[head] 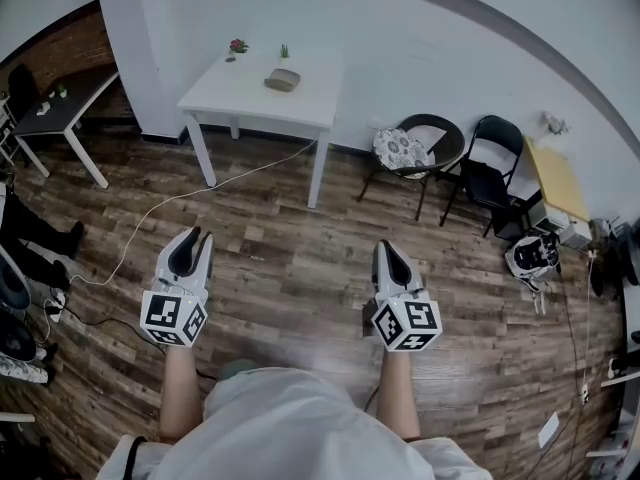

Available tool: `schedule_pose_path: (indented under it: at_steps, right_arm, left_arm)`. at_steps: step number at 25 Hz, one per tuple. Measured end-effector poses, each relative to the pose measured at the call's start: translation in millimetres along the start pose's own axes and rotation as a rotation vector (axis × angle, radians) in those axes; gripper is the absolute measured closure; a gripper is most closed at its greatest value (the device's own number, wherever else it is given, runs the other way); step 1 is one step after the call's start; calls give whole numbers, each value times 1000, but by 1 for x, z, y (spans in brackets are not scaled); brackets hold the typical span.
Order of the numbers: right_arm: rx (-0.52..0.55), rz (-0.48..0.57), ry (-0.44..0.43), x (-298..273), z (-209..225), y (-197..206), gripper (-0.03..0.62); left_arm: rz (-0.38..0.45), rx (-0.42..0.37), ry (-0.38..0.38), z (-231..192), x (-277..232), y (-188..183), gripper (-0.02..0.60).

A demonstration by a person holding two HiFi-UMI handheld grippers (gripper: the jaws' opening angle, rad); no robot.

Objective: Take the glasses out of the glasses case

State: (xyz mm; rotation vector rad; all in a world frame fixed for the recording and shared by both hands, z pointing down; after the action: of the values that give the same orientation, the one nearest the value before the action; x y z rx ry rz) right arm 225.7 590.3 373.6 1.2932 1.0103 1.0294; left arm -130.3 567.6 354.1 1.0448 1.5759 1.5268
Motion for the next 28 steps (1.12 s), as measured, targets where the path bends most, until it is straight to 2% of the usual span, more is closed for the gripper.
schedule_pose_path:
  at_steps: [12,23,28]
  right_arm:
    - [-29,-13,0,-43,23,11,591]
    - [-3,-33,4,-153,15,14,591]
    - [-5,-33,21,-203,12,8,591]
  left_arm:
    - [-21,8,11,-11,-50,11,492]
    - [-30,41,0,-91,-128,21,492]
    - [-39,37,24,-126,-169,16,488]
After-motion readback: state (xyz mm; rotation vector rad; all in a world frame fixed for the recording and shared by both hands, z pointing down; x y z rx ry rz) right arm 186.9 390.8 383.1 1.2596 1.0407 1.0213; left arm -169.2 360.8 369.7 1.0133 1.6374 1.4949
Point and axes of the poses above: the fingertips, and each gripper's own axes: x backward along the fingers, z to its right, y out of its underside, the point moved 4 cm from there along x, backward along the fingers, and after that the axes turned 8 degrees about x, right-handed, at the moved point
